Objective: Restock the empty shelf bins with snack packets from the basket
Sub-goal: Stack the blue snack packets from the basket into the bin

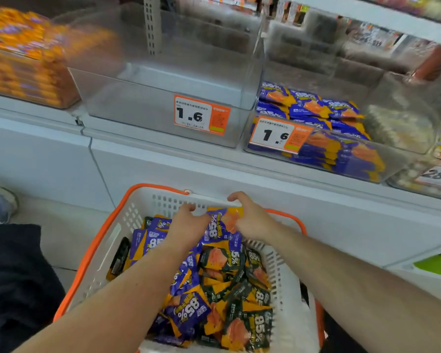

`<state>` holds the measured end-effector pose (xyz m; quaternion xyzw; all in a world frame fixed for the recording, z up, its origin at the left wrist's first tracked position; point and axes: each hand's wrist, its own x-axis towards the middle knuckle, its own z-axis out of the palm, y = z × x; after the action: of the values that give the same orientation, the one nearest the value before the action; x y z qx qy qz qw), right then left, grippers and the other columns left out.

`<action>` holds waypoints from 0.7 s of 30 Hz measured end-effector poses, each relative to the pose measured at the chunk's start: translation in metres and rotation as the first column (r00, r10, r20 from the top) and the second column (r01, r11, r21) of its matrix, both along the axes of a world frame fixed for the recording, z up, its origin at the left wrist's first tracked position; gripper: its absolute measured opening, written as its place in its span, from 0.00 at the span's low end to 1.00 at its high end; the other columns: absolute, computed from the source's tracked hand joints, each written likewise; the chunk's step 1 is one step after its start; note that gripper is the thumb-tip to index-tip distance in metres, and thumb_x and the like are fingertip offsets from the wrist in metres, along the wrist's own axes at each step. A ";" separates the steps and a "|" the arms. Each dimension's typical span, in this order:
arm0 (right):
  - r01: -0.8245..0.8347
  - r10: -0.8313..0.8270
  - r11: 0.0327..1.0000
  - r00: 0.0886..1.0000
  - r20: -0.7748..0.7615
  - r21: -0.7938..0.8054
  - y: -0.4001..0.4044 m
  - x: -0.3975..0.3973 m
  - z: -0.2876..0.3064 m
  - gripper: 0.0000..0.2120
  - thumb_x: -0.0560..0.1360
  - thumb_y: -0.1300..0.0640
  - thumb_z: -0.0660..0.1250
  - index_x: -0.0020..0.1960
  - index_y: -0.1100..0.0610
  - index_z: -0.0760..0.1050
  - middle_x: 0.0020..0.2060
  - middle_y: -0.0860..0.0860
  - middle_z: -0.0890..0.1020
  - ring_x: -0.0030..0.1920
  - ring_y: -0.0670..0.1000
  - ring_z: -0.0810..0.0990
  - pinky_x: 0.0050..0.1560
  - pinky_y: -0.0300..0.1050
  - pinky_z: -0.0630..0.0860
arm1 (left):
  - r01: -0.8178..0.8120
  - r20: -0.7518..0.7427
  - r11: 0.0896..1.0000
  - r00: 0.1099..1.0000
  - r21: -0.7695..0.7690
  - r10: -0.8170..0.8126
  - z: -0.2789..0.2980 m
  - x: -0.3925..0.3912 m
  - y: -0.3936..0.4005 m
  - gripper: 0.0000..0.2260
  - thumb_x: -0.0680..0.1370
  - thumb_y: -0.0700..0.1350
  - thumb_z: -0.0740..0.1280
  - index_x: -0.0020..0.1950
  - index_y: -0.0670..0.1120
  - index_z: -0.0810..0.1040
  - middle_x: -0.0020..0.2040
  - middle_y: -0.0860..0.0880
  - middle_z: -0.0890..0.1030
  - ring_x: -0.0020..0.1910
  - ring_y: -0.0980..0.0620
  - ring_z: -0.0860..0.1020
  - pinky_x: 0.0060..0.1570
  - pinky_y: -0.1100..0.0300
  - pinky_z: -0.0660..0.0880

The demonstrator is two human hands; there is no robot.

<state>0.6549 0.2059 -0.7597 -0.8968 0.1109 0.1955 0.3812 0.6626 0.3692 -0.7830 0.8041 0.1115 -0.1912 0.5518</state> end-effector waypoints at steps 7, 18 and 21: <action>-0.024 -0.016 0.990 0.960 0.281 0.139 -0.005 -0.021 0.093 0.16 0.71 0.70 0.70 0.47 0.49 0.74 0.47 0.50 0.79 0.32 0.48 0.77 0.32 0.43 0.76 | -0.149 0.036 0.918 0.984 -0.368 0.174 0.057 0.007 -0.008 0.11 0.76 0.38 0.68 0.58 0.46 0.76 0.46 0.47 0.80 0.38 0.51 0.79 0.35 0.56 0.77; 0.016 -0.156 0.956 0.872 0.464 0.293 -0.029 -0.011 0.148 0.16 0.71 0.77 0.67 0.51 0.58 0.79 0.43 0.50 0.81 0.35 0.40 0.79 0.36 0.36 0.77 | 0.129 0.467 0.942 0.884 -0.309 0.033 0.142 0.039 -0.021 0.13 0.77 0.35 0.67 0.58 0.48 0.77 0.53 0.48 0.82 0.43 0.57 0.80 0.43 0.63 0.77; 0.175 -0.439 0.868 0.707 0.554 0.464 -0.039 0.000 0.165 0.16 0.73 0.76 0.64 0.55 0.61 0.79 0.40 0.50 0.82 0.33 0.40 0.81 0.35 0.36 0.78 | 0.024 0.776 0.998 0.630 -0.059 0.030 0.160 0.056 -0.027 0.19 0.77 0.44 0.67 0.67 0.44 0.74 0.63 0.45 0.77 0.54 0.49 0.77 0.59 0.53 0.73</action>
<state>0.6553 0.1665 -0.5942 -0.7854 0.0843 -0.1742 0.5880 0.7186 0.3420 -0.6228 0.7900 -0.1414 0.1704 0.5717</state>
